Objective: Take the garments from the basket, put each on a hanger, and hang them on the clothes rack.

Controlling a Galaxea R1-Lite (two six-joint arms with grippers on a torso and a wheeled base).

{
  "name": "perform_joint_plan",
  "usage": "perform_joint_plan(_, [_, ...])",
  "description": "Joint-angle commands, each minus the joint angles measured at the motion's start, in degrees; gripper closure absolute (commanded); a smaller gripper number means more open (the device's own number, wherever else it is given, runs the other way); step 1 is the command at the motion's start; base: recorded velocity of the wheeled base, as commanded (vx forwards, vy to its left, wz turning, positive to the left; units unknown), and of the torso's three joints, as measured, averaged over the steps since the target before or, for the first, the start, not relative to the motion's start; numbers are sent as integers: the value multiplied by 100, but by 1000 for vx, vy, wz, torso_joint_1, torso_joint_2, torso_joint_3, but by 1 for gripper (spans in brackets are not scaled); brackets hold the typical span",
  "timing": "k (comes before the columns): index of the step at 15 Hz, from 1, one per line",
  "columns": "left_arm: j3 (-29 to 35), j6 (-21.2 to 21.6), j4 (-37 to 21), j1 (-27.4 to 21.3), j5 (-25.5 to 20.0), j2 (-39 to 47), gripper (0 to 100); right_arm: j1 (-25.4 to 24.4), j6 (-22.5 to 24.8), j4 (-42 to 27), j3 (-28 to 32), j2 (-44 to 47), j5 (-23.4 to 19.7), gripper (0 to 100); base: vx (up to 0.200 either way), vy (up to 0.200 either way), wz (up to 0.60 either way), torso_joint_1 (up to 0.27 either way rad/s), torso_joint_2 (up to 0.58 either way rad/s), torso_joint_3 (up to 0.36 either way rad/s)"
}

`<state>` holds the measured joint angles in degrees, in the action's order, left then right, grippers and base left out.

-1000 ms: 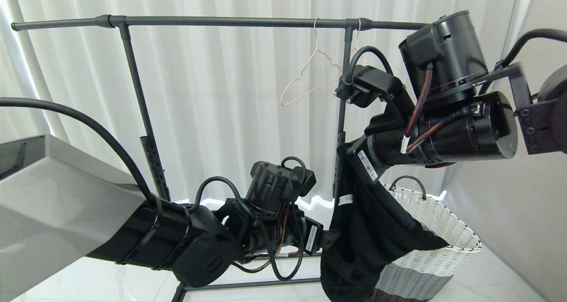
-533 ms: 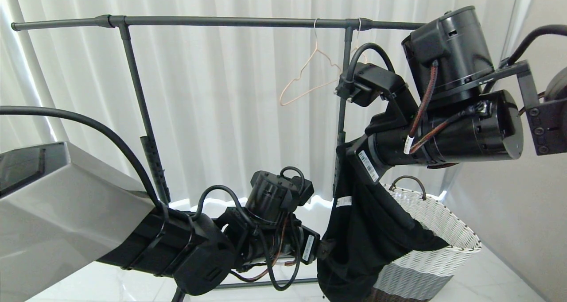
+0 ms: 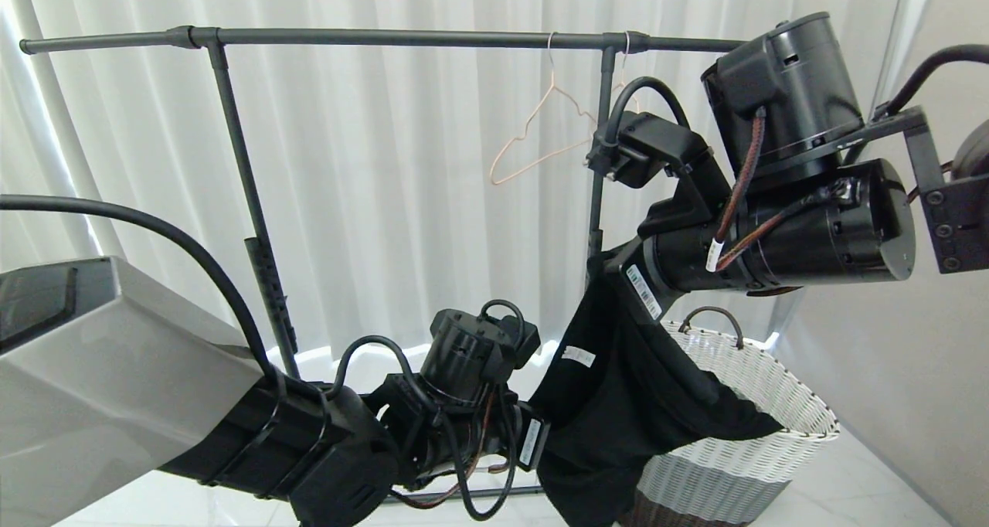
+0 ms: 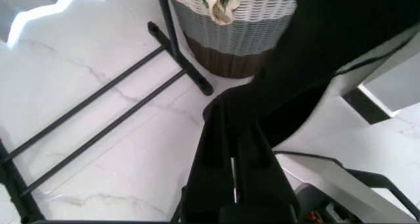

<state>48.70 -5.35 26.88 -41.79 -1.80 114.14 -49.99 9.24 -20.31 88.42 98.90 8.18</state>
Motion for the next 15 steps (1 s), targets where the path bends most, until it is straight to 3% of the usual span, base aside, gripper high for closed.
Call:
perform_joint_plan(1, [-326,17,415,-40,101,-243,100,7,-115,18,-229,-20,8,100,0,0,0,0,0,0])
perform_joint_plan(4, [-941,43,1302,-57,374,-858,100,-2,-432,27,-343,-11,17,100,0,0,0,0,0,0])
perform_joint_plan(8, [-977,113,977,74,374,-1957,100,-98,-449,396,-387,121,8,100,0,0,0,0,0,0])
perform_joint_plan(10, [-862,271,-596,145,312,-3187,100,-142,-520,660,-396,94,8,100,0,0,0,0,0,0])
perform_joint_plan(13, [-502,456,-2108,145,303,-4172,100,-133,-687,669,-527,-143,26,100,0,0,0,0,0,0])
perform_joint_plan(15, [-493,1036,-2468,162,286,-4392,100,-125,-696,704,-1002,-504,35,100,0,0,0,0,0,0])
